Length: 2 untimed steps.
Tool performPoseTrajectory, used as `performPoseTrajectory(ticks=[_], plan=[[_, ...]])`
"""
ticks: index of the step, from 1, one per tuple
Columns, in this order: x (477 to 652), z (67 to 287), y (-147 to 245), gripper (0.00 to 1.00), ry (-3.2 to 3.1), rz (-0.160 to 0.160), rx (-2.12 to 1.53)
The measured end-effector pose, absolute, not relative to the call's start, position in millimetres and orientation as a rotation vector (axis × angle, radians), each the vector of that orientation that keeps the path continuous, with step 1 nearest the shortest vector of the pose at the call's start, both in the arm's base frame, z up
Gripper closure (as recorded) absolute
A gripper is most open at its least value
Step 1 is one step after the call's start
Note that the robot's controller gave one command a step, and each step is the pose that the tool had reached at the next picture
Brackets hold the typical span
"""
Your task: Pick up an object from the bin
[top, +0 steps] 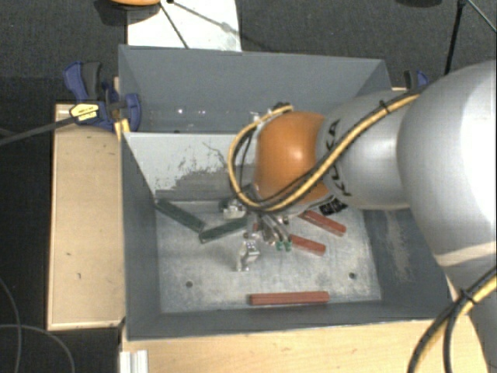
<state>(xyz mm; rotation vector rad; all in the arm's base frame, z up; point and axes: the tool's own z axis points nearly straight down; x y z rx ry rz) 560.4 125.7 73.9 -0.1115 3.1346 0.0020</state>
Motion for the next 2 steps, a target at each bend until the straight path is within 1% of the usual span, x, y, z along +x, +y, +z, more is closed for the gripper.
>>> performPoseTrajectory(ticks=[1, 2], plan=[[570.5, 121, 135, 0.00, 3.132, 0.001, -0.240], [565.8, 102, 130, 0.00, 3.132, 0.003, -0.165]])
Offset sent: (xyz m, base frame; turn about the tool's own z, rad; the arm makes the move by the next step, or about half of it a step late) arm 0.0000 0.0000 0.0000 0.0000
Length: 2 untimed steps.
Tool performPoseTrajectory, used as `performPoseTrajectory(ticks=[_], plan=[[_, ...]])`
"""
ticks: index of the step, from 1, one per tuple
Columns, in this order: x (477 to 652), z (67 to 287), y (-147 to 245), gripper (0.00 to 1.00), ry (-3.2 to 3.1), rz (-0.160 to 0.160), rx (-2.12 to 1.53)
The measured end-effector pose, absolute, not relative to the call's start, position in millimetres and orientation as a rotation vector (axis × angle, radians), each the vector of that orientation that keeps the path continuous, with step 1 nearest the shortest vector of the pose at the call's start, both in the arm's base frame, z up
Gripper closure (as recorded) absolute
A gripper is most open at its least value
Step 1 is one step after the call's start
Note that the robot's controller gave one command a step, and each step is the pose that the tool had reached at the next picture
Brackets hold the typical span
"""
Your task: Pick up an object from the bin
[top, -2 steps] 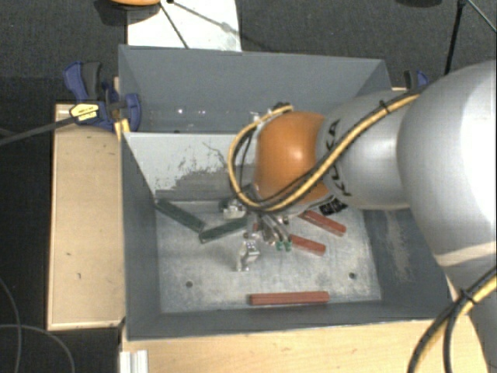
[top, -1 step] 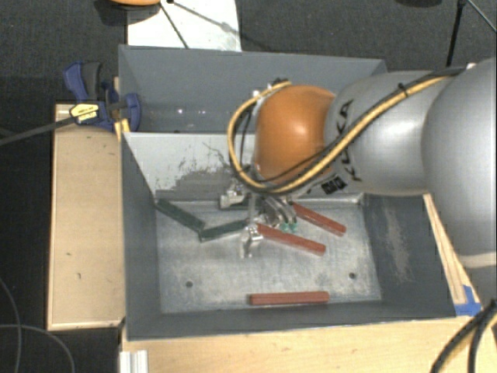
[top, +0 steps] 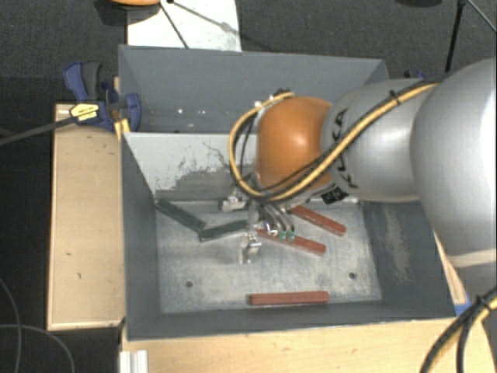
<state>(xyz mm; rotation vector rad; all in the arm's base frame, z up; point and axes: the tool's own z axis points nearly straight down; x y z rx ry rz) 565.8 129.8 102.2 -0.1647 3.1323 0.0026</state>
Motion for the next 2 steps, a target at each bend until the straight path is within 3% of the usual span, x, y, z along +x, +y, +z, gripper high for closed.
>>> performPoseTrajectory(ticks=[1, 2], plan=[[570.4, 75.0, 110.6, 1.00, 3.124, 0.006, -0.167], [570.4, 75.0, 110.6, 1.00, 3.124, 0.006, -0.167]])
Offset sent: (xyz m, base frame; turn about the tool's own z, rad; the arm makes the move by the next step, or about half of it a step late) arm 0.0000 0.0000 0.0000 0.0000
